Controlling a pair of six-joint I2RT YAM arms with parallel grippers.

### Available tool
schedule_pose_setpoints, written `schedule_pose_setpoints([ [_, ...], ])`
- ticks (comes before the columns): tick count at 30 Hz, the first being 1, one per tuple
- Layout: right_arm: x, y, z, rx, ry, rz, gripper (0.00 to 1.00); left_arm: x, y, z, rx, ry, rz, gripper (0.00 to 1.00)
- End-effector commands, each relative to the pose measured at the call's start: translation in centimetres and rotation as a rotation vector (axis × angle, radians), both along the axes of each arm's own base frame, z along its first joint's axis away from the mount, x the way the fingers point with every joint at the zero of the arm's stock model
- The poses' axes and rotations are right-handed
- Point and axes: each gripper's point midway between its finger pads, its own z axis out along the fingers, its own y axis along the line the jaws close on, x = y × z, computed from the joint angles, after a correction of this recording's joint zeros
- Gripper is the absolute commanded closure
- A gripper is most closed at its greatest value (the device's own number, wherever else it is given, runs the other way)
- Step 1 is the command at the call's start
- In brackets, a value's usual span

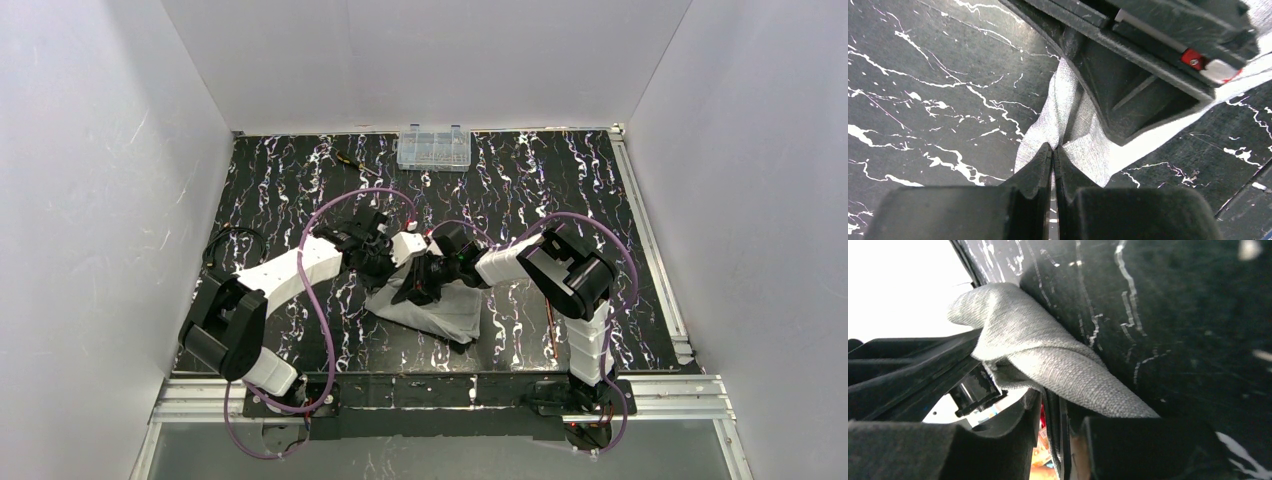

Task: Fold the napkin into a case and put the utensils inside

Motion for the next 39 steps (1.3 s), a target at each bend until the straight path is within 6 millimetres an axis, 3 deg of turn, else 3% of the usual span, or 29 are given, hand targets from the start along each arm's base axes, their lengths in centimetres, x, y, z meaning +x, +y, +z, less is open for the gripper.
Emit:
schedule_pose_setpoints([
  [1, -0.1, 1.6, 3.7, 0.132, -0.015, 0.039, 0.70, 0.3, 0.5, -0.4, 0.019, -0.020, 0.014, 1.00],
  [16, -1.2, 3.2, 4.1, 0.222, 0.030, 0.067, 0.60, 0.3, 0.3, -0.1, 0.012, -0.010, 0.024, 1.00],
  [18, -1.1, 3.4, 4.1, 0.222, 0.029, 0.064, 0.66, 0.3, 0.3, -0.1, 0.012, -0.008, 0.026, 1.00],
  [24, -1.0, 3.0, 3.5, 0.206, 0.035, 0.030, 0.99, 0.2, 0.3, -0.1, 0.011, -0.002, 0.024, 1.00],
  [32, 0.4, 0.7, 3.5, 0.100, -0.049, -0.020, 0.99, 0.2, 0.2, 0.1, 0.009, -0.006, 0.014, 1.00],
  [39, 1.1, -0.2, 1.7, 0.019, -0.049, -0.035, 0.99, 0.1, 0.2, 0.5, 0.001, -0.011, -0.002, 1.00],
])
